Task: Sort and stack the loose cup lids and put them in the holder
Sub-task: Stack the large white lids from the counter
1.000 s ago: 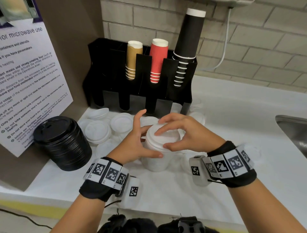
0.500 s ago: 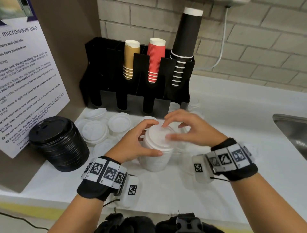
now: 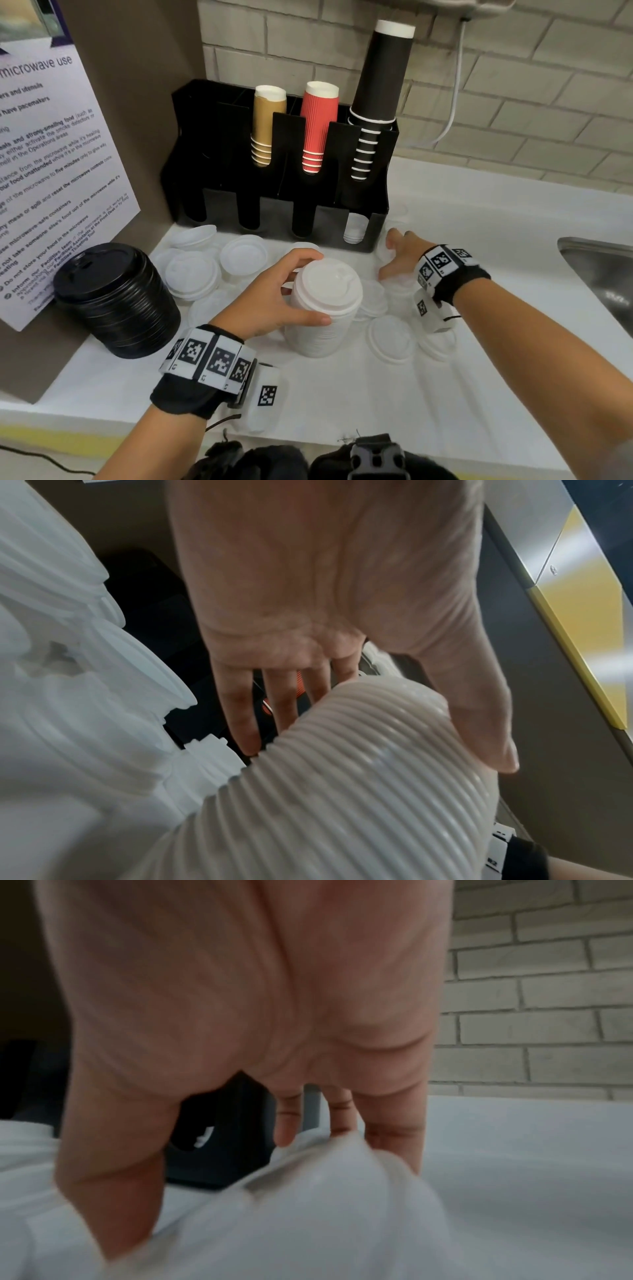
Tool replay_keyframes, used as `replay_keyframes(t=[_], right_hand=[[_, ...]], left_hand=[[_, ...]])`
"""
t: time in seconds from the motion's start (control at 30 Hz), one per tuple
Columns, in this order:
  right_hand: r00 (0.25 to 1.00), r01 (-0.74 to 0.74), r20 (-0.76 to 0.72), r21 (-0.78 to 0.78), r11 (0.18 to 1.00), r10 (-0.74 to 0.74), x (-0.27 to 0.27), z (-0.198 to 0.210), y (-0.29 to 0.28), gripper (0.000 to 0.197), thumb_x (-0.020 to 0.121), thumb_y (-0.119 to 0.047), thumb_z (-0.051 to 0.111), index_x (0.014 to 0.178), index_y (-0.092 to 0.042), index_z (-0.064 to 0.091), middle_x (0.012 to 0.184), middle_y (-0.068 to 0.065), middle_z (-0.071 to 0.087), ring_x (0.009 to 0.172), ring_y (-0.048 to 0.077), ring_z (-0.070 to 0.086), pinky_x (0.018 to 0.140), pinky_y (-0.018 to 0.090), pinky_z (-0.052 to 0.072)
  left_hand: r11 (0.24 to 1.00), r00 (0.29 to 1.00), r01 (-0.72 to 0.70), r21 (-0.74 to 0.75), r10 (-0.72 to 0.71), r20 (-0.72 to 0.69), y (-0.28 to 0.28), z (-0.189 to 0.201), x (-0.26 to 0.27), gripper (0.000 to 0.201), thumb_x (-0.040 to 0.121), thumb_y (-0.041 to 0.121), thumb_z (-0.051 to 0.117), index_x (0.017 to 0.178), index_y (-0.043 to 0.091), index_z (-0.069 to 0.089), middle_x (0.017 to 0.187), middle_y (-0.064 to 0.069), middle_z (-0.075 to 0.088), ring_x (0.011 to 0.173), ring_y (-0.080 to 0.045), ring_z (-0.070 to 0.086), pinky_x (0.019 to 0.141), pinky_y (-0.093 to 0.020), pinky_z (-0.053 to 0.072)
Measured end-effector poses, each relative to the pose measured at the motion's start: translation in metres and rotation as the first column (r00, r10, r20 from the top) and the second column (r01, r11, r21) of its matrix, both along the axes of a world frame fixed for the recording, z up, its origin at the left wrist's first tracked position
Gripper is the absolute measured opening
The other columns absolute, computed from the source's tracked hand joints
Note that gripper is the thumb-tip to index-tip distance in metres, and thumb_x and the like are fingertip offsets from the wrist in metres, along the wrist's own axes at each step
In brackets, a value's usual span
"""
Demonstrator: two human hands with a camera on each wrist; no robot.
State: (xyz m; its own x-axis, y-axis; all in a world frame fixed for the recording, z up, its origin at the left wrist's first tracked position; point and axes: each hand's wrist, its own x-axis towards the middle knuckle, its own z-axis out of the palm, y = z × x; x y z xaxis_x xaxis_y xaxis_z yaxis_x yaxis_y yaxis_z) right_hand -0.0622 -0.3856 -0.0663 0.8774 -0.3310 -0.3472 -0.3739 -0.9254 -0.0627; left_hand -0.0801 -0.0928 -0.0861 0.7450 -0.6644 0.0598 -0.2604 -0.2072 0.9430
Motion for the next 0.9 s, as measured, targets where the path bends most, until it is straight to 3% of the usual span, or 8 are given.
replay_keyframes(t=[0.13,0.27,0.37,0.43,0.5,0.57,0.7,0.9], right_hand=[[0.995,0.072,0.049,0.315,0.946,-0.092,0.002,0.016,-0.032,0.029,0.081,-0.010,0.069,0.099,-0.026,0.054,0.098,0.002,0.053,0.083,0.020,0.052,0.074,0.031,0.046],[0.969,0.169,0.069,0.517,0.839,-0.238,-0.007,0.034,-0.076,0.030,0.086,0.002,0.062,0.100,-0.024,0.066,0.082,0.003,0.054,0.071,0.019,0.049,0.071,0.030,0.046],[0.940,0.250,0.088,0.478,0.842,-0.329,-0.010,0.033,-0.095,0.032,0.090,0.001,0.054,0.113,-0.020,0.063,0.084,0.006,0.055,0.074,0.023,0.050,0.073,0.035,0.045],[0.933,0.301,0.079,0.367,0.880,-0.352,-0.007,0.028,-0.094,0.030,0.094,-0.009,0.053,0.120,-0.023,0.060,0.110,0.008,0.058,0.097,0.028,0.057,0.083,0.037,0.045],[0.957,0.262,0.078,0.180,0.948,-0.279,-0.002,0.023,-0.086,0.036,0.093,-0.024,0.058,0.129,-0.024,0.053,0.134,0.009,0.051,0.119,0.029,0.050,0.095,0.035,0.040],[0.983,0.163,0.062,0.110,0.980,-0.170,0.005,0.016,-0.070,0.057,0.086,-0.041,0.065,0.137,-0.029,0.043,0.141,0.009,0.042,0.127,0.029,0.044,0.103,0.039,0.036],[1.000,0.008,0.004,0.034,0.999,-0.008,0.017,-0.002,-0.034,0.092,0.069,-0.043,0.080,0.145,-0.039,0.027,0.139,0.008,0.036,0.127,0.036,0.042,0.100,0.044,0.039],[0.999,0.012,0.034,0.005,1.000,-0.013,0.020,-0.003,-0.021,0.088,0.070,-0.026,0.081,0.142,-0.029,0.031,0.131,0.015,0.039,0.116,0.040,0.050,0.089,0.045,0.048]], left_hand=[[1.000,1.000,0.002,0.000,-0.002,-0.002,0.000,0.000,0.001,0.076,0.063,0.026,0.090,0.124,0.042,0.048,0.124,0.024,0.056,0.113,0.006,0.052,0.092,-0.016,0.043],[1.000,1.000,0.007,0.007,-0.007,-0.002,0.001,0.001,0.001,0.075,0.063,0.028,0.090,0.122,0.046,0.048,0.120,0.030,0.055,0.114,0.008,0.051,0.092,-0.016,0.042],[1.000,1.000,0.011,0.007,-0.011,0.000,0.000,0.001,0.001,0.075,0.063,0.028,0.090,0.122,0.046,0.048,0.120,0.030,0.055,0.114,0.007,0.051,0.093,-0.019,0.043],[1.000,1.000,0.009,0.005,-0.009,-0.001,0.001,0.000,0.001,0.075,0.063,0.027,0.090,0.122,0.046,0.048,0.121,0.029,0.055,0.114,0.006,0.052,0.093,-0.019,0.043],[1.000,1.000,0.006,0.007,-0.006,-0.003,0.001,0.001,0.002,0.075,0.063,0.028,0.090,0.122,0.046,0.048,0.120,0.029,0.056,0.114,0.007,0.052,0.092,-0.017,0.042],[1.000,1.000,0.005,0.009,-0.005,-0.002,0.000,0.001,0.001,0.075,0.062,0.028,0.090,0.122,0.046,0.048,0.120,0.030,0.055,0.113,0.008,0.052,0.090,-0.014,0.042],[1.000,1.000,-0.003,0.004,0.003,-0.004,0.000,0.001,0.000,0.075,0.063,0.027,0.090,0.123,0.043,0.048,0.121,0.026,0.056,0.112,0.007,0.052,0.090,-0.014,0.043],[1.000,1.000,-0.011,-0.008,0.011,-0.008,0.001,0.000,-0.003,0.075,0.065,0.024,0.089,0.126,0.041,0.048,0.123,0.025,0.055,0.116,0.006,0.050,0.096,-0.018,0.043]])
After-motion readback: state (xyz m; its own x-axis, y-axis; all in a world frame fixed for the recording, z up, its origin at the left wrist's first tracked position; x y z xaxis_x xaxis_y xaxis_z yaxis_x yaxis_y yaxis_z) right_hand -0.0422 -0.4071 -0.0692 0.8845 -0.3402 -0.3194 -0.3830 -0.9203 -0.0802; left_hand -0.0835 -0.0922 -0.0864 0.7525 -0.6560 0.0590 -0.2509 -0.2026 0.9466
